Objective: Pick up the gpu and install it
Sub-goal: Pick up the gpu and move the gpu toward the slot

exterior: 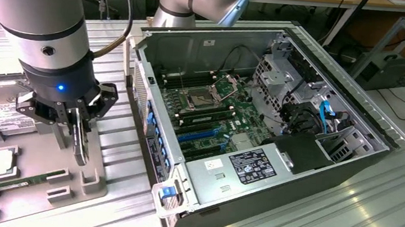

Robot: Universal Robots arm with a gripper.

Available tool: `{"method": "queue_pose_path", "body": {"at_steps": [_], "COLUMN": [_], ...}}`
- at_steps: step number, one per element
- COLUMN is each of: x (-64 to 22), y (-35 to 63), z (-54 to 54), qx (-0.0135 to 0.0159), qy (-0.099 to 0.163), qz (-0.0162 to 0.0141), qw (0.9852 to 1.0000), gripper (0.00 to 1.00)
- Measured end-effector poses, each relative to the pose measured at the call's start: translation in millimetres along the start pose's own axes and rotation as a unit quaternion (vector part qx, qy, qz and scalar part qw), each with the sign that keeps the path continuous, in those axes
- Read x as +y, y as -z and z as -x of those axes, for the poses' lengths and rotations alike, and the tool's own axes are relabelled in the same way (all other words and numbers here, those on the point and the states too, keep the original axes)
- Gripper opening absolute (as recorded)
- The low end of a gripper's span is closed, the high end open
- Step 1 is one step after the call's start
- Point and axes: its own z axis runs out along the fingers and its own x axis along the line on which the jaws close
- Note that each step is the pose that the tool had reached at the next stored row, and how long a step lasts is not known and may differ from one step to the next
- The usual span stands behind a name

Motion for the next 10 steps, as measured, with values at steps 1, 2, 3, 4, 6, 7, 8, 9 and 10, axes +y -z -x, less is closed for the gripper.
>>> {"method": "queue_pose_path", "body": {"at_steps": [1,2,3,4,6,7,8,9,10], "x": [0.1,0.1,0.2,0.2,0.3,0.4,0.5,0.6,0.7], "y": [0.7,1.3,2.2,2.8,4.3,5.1,6.1,7.2,8.6], "z": [0.0,0.0,0.0,0.1,0.1,0.1,0.1,0.1,0.2], "qx": [0.0,0.0,0.0,0.0,0.0,0.0,0.0,0.0,0.0], "qy": [0.0,0.0,0.0,0.0,0.0,0.0,0.0,0.0,0.0], "qz": [0.0,0.0001,0.0001,0.0002,0.0002,0.0002,0.0002,0.0002,0.0002], "qw": [1.0,1.0,1.0,1.0,1.0,1.0,1.0,1.0,1.0], "gripper": [0.28,0.28,0.28,0.28,0.28,0.28,0.28,0.28,0.28]}}
